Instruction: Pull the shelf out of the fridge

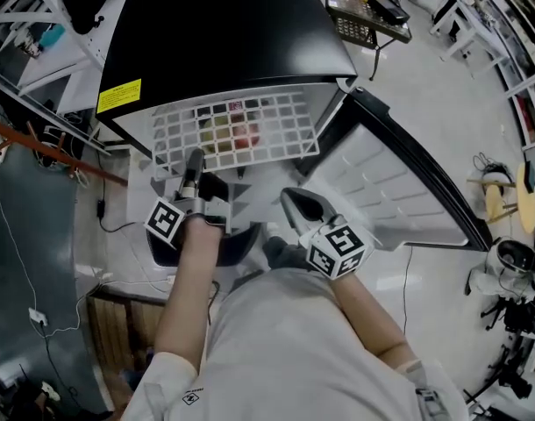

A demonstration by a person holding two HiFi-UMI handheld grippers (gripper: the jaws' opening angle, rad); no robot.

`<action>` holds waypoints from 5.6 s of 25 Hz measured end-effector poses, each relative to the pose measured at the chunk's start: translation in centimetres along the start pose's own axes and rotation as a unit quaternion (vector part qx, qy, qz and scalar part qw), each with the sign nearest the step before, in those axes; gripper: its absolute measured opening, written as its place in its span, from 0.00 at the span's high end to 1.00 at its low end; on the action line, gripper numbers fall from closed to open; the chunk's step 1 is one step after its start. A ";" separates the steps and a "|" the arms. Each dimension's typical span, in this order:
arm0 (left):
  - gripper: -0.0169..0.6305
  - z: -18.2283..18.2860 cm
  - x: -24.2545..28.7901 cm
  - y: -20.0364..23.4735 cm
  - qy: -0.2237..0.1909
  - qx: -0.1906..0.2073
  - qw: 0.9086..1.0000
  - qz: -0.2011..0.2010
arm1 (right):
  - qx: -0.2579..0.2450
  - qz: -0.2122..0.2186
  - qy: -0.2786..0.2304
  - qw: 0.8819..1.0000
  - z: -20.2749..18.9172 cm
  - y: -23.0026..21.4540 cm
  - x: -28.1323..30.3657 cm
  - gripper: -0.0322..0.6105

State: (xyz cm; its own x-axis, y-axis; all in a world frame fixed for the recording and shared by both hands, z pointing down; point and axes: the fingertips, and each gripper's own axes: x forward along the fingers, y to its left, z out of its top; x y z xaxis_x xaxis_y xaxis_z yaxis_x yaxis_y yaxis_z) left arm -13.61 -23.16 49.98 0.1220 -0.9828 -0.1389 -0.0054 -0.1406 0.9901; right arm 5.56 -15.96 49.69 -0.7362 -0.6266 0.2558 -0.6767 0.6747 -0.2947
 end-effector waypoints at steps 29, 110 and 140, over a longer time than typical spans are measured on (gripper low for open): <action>0.93 -1.9 -5.0 -0.4 0.040 -0.021 0.999 -0.016 | 0.014 -0.043 -0.002 0.999 -3.5 3.7 -3.2 0.95; 0.92 15.6 -26.4 -16.9 -0.205 0.669 0.661 0.271 | -0.201 0.389 -0.028 0.899 6.4 24.5 11.3 0.95; 0.92 14.0 -28.0 -16.8 -0.199 0.661 0.670 0.271 | -0.196 0.368 -0.023 0.909 5.9 23.2 9.3 0.95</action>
